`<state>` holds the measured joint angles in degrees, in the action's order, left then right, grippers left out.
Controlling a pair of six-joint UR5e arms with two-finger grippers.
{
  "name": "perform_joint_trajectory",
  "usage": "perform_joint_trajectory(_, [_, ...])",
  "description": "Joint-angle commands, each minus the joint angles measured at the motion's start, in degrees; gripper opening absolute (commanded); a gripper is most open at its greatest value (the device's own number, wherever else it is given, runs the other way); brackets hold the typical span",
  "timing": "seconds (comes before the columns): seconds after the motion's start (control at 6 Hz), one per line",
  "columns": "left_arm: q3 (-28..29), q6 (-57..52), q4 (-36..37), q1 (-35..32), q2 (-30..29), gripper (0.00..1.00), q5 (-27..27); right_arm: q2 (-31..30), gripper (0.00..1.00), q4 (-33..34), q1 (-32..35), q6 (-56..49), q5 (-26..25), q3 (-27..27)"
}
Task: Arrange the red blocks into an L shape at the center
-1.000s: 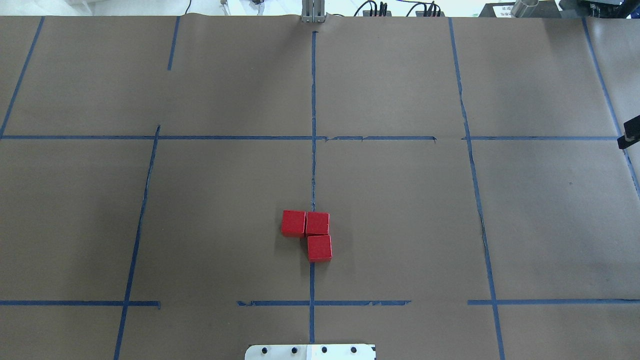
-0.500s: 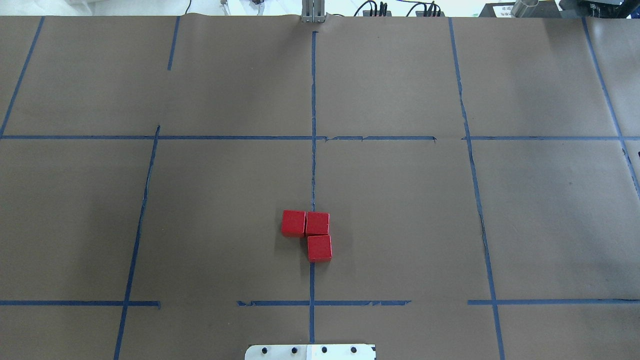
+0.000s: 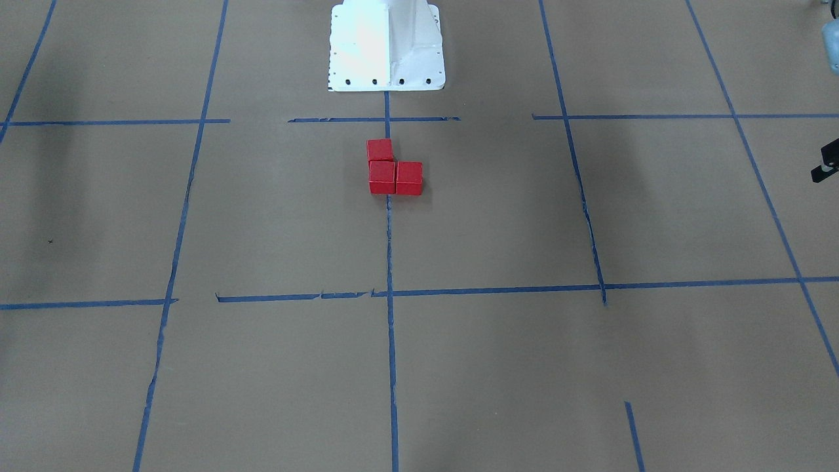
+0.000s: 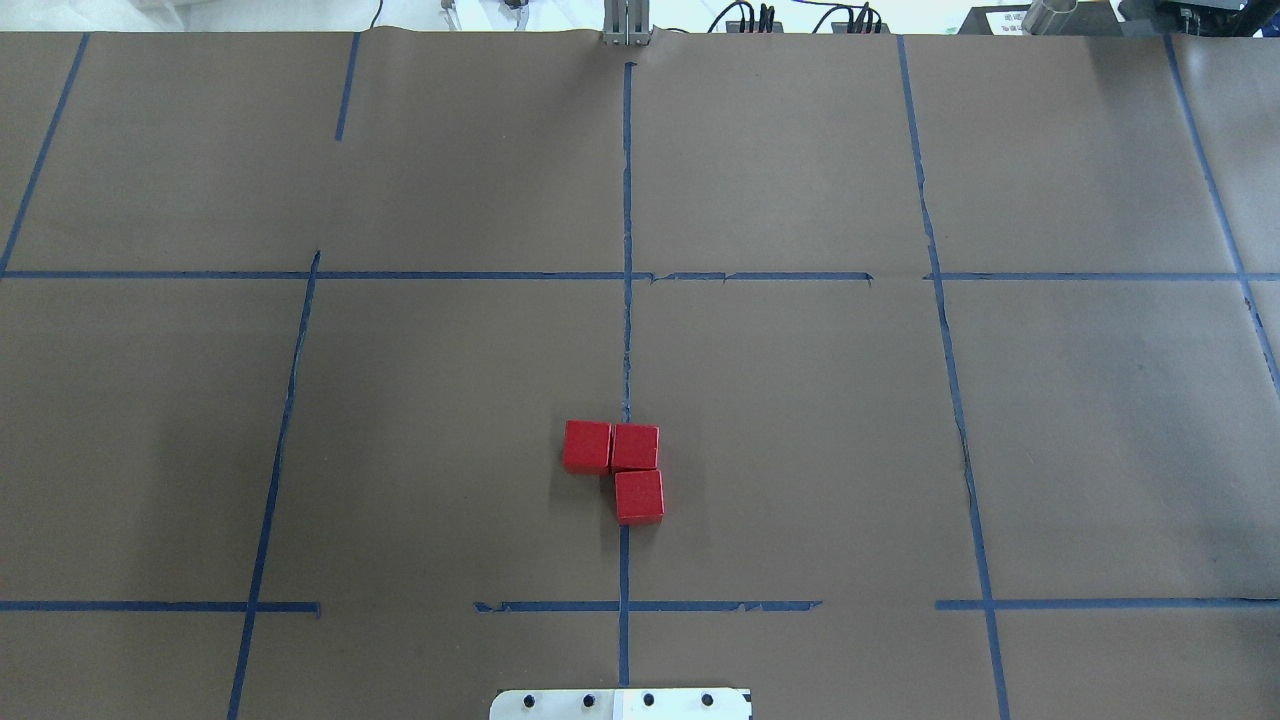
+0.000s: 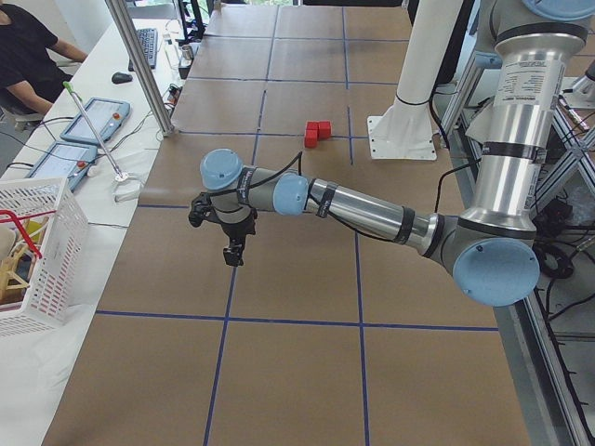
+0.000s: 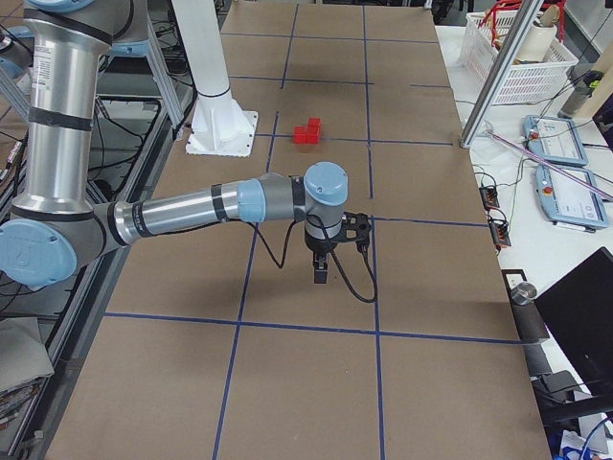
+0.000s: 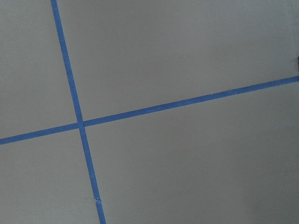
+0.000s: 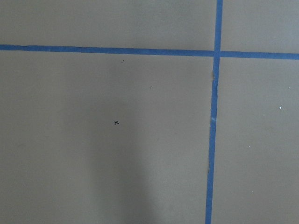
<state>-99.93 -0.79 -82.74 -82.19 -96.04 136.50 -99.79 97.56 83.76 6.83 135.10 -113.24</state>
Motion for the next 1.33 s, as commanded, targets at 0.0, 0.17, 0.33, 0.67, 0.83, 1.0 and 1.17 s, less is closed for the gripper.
perform_joint_trajectory(0.0, [0.18, 0.52, -0.4, -0.07, 0.59, 1.0, -0.09, 0.12, 1.0, 0.0, 0.44, 0.03, 0.25, -0.31])
perform_joint_trajectory(0.17, [1.05, 0.52, -0.49, -0.07, 0.51, 1.0, -0.09, 0.04, 1.0, 0.0, 0.53, 0.03, 1.91, -0.23])
perform_joint_trajectory(0.33, [2.01, 0.09, -0.49, -0.16, 0.94, 1.0, -0.09, -0.49, 1.0, 0.0, 0.79, -0.06, 1.93, -0.05])
perform_joint_trajectory(0.67, [1.41, 0.08, -0.49, -0.51, 1.99, 1.0, -0.18, -1.36, 1.0, -0.09, 1.84, -0.15, 1.14, -0.23])
perform_joint_trajectory(0.83, [0.97, 0.69, -0.14, -0.77, 2.0, 1.0, -0.01, -2.42, 1.0, -0.18, 1.85, -0.76, 1.14, -0.23])
perform_joint_trajectory(1.0, [0.62, 0.87, 1.87, -2.43, 1.48, 1.0, -0.27, -2.51, 1.0, -0.18, 1.85, -1.81, 1.05, -0.49])
perform_joint_trajectory(1.17, [2.44, -0.26, 6.32, -4.1, 1.3, 1.0, 0.34, -3.82, 1.0, -0.18, 2.63, -2.69, 1.13, -1.19])
